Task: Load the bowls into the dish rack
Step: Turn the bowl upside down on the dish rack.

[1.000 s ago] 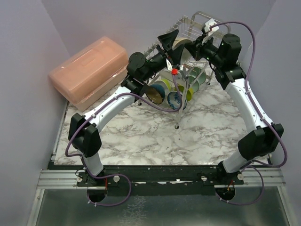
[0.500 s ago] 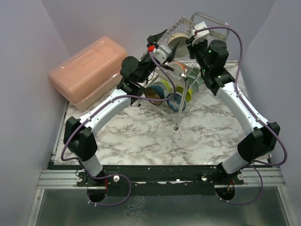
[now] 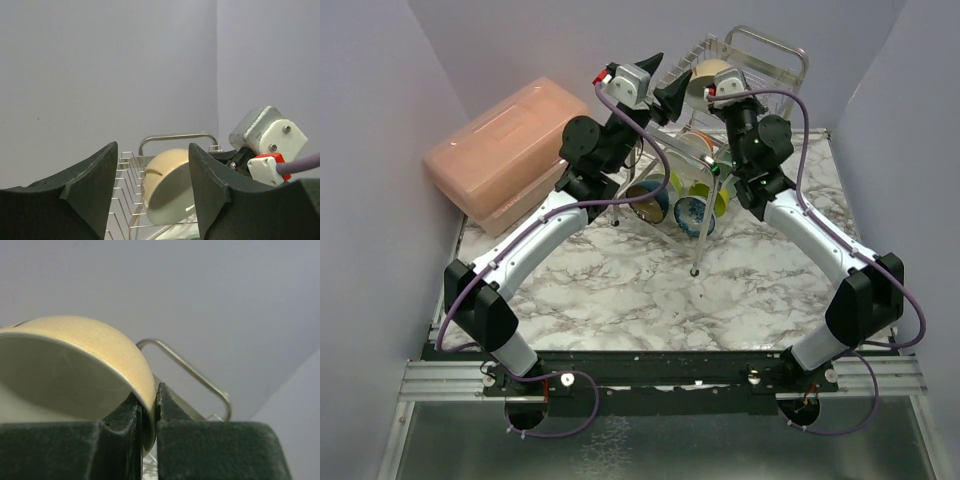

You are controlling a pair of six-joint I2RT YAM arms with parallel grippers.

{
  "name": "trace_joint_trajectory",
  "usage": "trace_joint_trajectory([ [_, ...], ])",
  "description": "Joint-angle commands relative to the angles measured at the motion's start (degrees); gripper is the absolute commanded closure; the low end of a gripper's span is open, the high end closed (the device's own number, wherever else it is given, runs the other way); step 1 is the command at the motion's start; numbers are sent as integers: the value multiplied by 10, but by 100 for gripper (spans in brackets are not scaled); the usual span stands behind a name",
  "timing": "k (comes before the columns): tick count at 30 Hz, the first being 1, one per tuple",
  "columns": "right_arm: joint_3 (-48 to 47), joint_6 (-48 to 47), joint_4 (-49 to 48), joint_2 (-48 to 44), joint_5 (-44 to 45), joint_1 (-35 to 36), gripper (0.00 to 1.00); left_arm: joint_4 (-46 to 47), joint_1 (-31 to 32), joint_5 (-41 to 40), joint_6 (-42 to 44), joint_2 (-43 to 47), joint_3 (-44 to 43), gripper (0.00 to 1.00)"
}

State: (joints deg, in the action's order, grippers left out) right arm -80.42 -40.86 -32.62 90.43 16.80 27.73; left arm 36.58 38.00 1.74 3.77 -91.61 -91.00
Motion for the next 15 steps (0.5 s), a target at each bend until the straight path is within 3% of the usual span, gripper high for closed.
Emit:
trace_joint_trajectory([
  [1,24,-140,-161,30,70,38,99,-32,2,-24,-24,6,-12,41],
  [6,44,-223,-208,53,70,55,99,-34,1,-27,-17,14,2,41],
  [15,48,-284,-140,67,61,61,96,-37,1,-37,1,36,27,40],
])
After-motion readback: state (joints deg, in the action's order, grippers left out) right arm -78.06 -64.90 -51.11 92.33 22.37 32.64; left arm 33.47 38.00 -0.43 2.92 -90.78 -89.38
